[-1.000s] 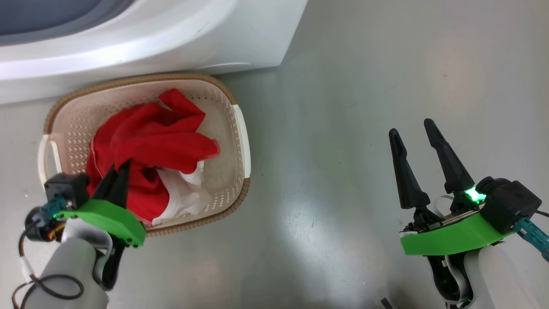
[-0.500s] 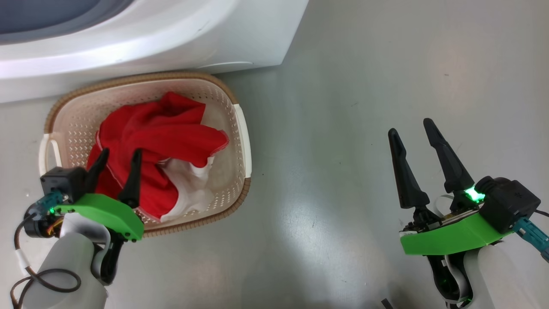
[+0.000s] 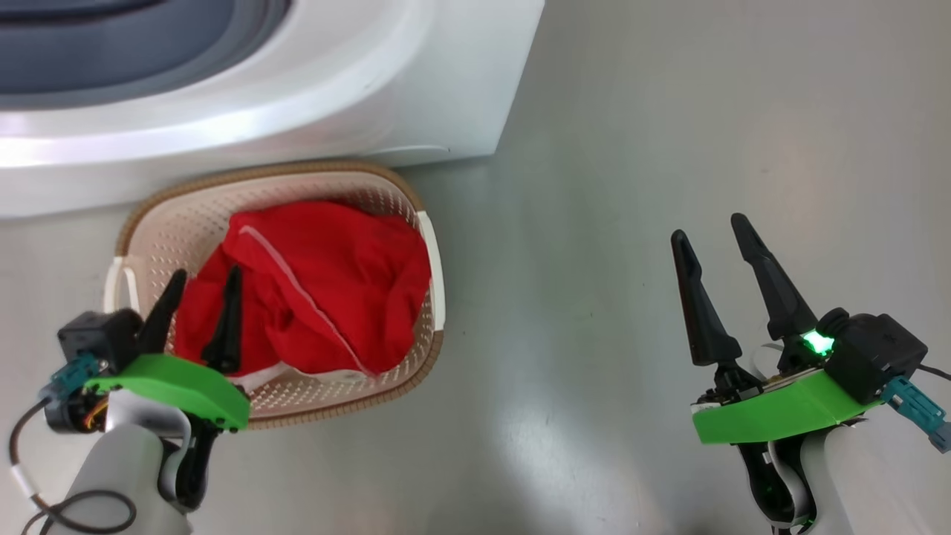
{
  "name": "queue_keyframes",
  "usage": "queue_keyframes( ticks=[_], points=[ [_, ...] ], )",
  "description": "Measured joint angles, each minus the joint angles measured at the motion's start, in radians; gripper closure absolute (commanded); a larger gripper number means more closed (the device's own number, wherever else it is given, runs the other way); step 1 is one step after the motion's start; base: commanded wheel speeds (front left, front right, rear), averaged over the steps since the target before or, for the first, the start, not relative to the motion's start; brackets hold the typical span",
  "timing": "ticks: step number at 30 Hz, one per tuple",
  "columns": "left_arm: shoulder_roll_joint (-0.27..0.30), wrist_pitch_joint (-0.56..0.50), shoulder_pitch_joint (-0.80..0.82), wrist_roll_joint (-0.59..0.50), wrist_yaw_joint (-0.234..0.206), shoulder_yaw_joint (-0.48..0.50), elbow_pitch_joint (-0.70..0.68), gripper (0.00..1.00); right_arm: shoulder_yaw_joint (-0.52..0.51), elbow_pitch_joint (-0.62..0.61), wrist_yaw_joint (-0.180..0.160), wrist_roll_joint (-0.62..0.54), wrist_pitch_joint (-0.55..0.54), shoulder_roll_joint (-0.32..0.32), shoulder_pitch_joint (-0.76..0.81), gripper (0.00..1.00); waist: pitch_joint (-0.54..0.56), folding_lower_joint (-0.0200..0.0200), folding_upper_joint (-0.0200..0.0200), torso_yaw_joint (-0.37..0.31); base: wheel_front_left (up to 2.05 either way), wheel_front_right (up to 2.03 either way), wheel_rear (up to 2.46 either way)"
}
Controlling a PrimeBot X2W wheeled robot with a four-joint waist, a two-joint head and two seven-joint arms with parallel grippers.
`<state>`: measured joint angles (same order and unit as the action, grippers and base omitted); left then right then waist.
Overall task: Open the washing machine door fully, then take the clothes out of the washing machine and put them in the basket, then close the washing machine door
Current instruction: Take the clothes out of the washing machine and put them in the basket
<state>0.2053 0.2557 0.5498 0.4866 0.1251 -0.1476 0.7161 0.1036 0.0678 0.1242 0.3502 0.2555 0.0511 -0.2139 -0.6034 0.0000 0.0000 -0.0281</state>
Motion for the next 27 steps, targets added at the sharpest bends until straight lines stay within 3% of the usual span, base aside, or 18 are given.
queue_keyframes(
  ticks=[27],
  points=[
    [-0.038, 0.000, -0.258, -0.120, 0.000, 0.152, -0.341, 0.00, -0.034, 0.068, 0.000, 0.000, 0.000, -0.001, 0.136, 0.00, 0.296, -0.0001, 0.0000, 0.042, 0.00, 0.00, 0.00]
  ],
)
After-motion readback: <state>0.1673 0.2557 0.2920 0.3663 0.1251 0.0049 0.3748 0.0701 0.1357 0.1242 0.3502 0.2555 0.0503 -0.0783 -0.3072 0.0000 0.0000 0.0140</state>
